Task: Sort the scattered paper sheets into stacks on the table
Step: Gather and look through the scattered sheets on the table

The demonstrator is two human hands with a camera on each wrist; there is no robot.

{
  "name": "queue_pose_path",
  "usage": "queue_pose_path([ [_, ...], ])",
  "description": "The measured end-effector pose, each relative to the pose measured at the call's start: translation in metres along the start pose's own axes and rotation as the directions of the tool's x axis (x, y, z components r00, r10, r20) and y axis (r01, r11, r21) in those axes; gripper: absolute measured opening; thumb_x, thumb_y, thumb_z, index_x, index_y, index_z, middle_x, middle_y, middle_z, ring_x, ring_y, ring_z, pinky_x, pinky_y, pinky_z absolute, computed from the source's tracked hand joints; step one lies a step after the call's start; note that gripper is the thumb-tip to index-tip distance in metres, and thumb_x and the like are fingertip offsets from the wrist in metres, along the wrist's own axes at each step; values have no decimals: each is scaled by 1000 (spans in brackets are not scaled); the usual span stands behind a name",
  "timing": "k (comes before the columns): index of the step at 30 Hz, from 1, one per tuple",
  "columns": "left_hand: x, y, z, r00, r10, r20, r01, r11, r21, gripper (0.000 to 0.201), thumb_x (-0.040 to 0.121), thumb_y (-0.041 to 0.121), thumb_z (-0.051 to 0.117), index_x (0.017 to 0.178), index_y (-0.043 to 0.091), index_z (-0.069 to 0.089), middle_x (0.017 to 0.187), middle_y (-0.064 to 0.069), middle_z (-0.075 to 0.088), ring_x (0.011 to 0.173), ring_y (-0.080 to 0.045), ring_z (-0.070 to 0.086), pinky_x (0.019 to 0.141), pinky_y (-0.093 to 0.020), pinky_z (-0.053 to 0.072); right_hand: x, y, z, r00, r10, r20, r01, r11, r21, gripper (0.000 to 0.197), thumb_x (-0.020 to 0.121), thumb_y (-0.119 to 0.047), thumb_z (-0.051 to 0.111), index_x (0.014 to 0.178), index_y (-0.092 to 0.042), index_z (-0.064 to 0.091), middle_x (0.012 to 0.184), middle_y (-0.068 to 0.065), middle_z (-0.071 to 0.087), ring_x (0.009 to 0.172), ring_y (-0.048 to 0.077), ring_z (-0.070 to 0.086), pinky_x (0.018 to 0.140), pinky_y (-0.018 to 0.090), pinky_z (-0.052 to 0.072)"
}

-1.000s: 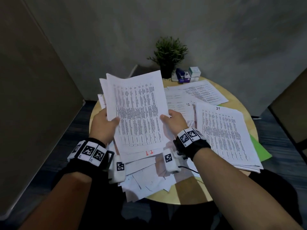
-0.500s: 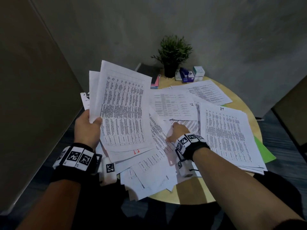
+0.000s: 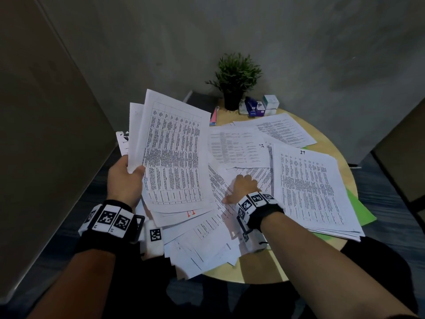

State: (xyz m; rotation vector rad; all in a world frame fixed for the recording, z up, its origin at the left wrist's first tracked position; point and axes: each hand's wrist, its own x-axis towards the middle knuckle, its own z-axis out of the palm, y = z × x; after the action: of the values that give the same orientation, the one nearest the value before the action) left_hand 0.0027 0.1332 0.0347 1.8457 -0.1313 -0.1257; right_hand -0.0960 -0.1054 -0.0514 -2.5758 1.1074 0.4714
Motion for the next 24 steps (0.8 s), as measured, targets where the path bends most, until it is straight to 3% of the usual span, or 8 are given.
queue_pose_path([
  [3,1,1,-1,1000,-6,10,6,1000,-8,25,95,3,52,115,12,63,101,-8,67,93,-27,64,81,-37,52,-2,-2,0,1000,-22,-23,24,997,78,73,76,-32,77,131,-7,36,127,15,50,117,31,51,92,42,49],
  [8,2,-1,-2,1000,-7,12,7,1000,-20,24,94,2,53,110,17,63,102,-8,67,95,-28,65,86,-41,52,-11,8,-18,983,-93,-157,105,992,66,29,89,-5,51,117,-10,53,117,13,55,102,30,59,81,37,52],
  [10,1,-1,0,1000,-6,19,6,1000,-29,25,94,1,53,113,15,63,99,-6,66,92,-25,64,83,-36,51,-13,14,-23,975,-94,-200,111,991,74,26,90,-4,49,114,-10,57,121,12,50,106,31,55,80,36,48],
  [13,-1,0,3,999,-5,34,7,999,-49,27,94,0,52,116,10,63,100,-6,66,89,-22,63,77,-29,48,-17,26,-32,964,-85,-252,119,986,120,25,90,-3,44,108,-11,60,116,11,54,104,29,57,74,32,42],
  [16,-2,0,5,999,-5,40,7,999,-39,27,95,0,51,119,8,62,104,-7,66,92,-23,63,79,-30,47,-21,35,-39,963,-78,-256,108,989,103,22,92,-2,44,103,-10,61,108,10,59,101,28,60,70,29,41],
  [19,-3,1,7,999,-3,41,4,1000,-29,28,95,1,51,120,8,61,105,-7,65,93,-23,62,79,-29,47,-26,43,-46,971,-81,-225,104,990,94,30,91,1,42,113,-11,57,106,11,60,97,28,60,70,30,43],
  [22,-2,-1,7,1000,16,20,-15,1000,-10,27,95,1,52,118,11,61,106,-7,65,95,-25,63,83,-34,50,-30,53,-62,946,-79,-316,119,987,111,34,89,7,38,115,-12,50,81,9,55,73,26,55,59,28,42],
  [24,-1,-1,7,1000,28,-13,-27,999,32,29,94,1,52,121,13,57,109,-5,63,100,-25,62,85,-35,49,-36,63,-81,913,-65,-402,150,971,184,30,89,7,38,110,-10,51,73,7,50,70,26,51,56,26,38],
])
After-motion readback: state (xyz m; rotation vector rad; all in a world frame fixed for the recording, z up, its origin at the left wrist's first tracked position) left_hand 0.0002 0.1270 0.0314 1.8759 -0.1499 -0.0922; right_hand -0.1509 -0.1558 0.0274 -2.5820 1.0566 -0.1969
